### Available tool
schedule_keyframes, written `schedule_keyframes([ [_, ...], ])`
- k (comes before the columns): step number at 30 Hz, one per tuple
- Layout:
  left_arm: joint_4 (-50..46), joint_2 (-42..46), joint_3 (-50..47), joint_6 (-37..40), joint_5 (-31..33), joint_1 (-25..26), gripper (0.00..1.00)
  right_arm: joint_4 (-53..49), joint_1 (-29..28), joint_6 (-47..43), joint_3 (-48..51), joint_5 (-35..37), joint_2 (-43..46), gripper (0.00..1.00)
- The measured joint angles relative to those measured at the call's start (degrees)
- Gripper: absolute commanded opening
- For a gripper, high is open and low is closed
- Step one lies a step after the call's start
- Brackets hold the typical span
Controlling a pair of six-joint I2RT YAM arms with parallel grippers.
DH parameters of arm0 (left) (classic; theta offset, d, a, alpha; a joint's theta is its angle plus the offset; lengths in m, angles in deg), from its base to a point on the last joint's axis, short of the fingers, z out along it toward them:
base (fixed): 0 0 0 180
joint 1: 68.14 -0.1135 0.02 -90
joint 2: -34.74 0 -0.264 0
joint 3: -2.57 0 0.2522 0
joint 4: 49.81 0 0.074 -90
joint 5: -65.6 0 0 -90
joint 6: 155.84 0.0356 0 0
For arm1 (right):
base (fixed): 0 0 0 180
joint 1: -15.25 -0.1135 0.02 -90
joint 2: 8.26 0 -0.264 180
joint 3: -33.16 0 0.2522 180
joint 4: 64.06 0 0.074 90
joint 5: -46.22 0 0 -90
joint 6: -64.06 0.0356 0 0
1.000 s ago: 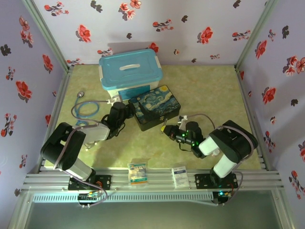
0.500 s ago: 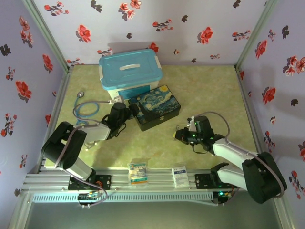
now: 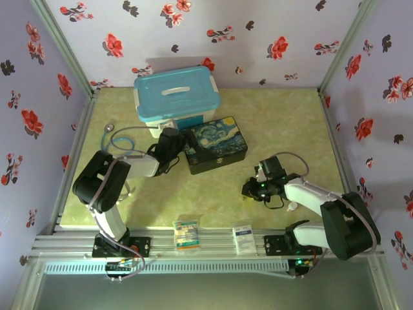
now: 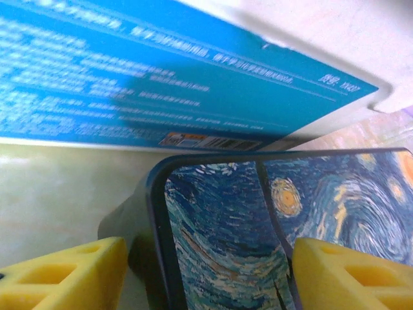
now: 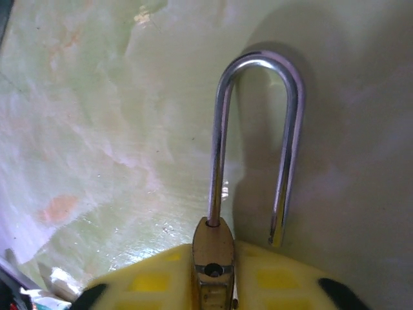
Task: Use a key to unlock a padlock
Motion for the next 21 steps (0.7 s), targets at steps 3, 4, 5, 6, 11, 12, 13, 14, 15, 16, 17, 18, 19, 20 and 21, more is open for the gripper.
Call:
schedule_keyframes([
  [3, -1.86, -2.10, 3.45, 0.66, -0.37, 0.00, 0.70, -1.11, -0.61, -0.74, -1.42, 0.42, -0.04, 0.44],
  [4, -2.49, -2.40, 4.11, 0.81, -0.46, -0.15, 0.71, -1.38, -0.61, -0.74, -1.53, 0.81, -0.02, 0.44],
  [5, -3.10, -2.49, 4.57, 1.07, -0.55, -0.31, 0.71, -1.55, -0.61, -0.76, -1.55, 1.07, 0.09, 0.44],
  [6, -3.96, -2.49, 5.07, 1.49, -0.74, -0.46, 0.71, -1.79, -0.61, -0.79, -1.62, 1.57, 0.33, 0.44],
  [11, -7.74, -2.40, 7.06, 3.39, -1.88, -1.60, 0.72, -3.41, -0.61, -1.51, -2.34, 4.35, 0.79, 0.44],
  [12, -8.22, -2.32, 7.23, 3.65, -2.12, -1.92, 0.72, -3.41, -0.61, -1.60, -2.34, 4.52, 0.79, 0.44],
  [13, -9.01, -2.19, 7.52, 3.87, -2.49, -2.29, 0.72, -3.41, -0.61, -1.60, -2.36, 4.70, 0.79, 0.44],
  [14, -9.81, -2.03, 7.85, 4.13, -2.69, -2.54, 0.72, -3.50, -0.61, -1.62, -2.45, 4.81, 0.79, 0.44],
  [15, -10.67, -1.75, 8.20, 4.57, -2.93, -2.75, 0.71, -3.78, -0.61, -1.64, -2.64, 5.40, 0.81, 0.44],
  [16, -10.99, -1.25, 8.22, 4.87, -3.02, -2.89, 0.71, -4.11, -0.61, -1.79, -2.82, 6.36, 1.03, 0.45],
  [17, -11.19, -0.39, 8.13, 4.98, -3.02, -2.93, 0.72, -4.48, -0.61, -2.01, -2.95, 7.78, 1.49, 0.47],
  [18, -11.19, 1.11, 7.72, 5.11, -2.82, -2.99, 0.73, -4.98, -0.57, -2.27, -3.06, 10.01, 2.34, 0.50],
  [19, -11.21, 3.37, 6.91, 5.33, -2.40, -2.99, 0.74, -5.79, -0.44, -2.71, -3.26, 12.26, 3.41, 0.55],
  [20, -11.37, 5.84, 5.97, 5.60, -1.92, -3.02, 0.74, -6.64, -0.37, -3.08, -3.54, 14.51, 4.81, 0.59],
  [21, -11.69, 8.90, 5.01, 6.10, -1.51, -3.04, 0.75, -7.61, -0.22, -3.52, -4.00, 16.74, 6.56, 0.65],
])
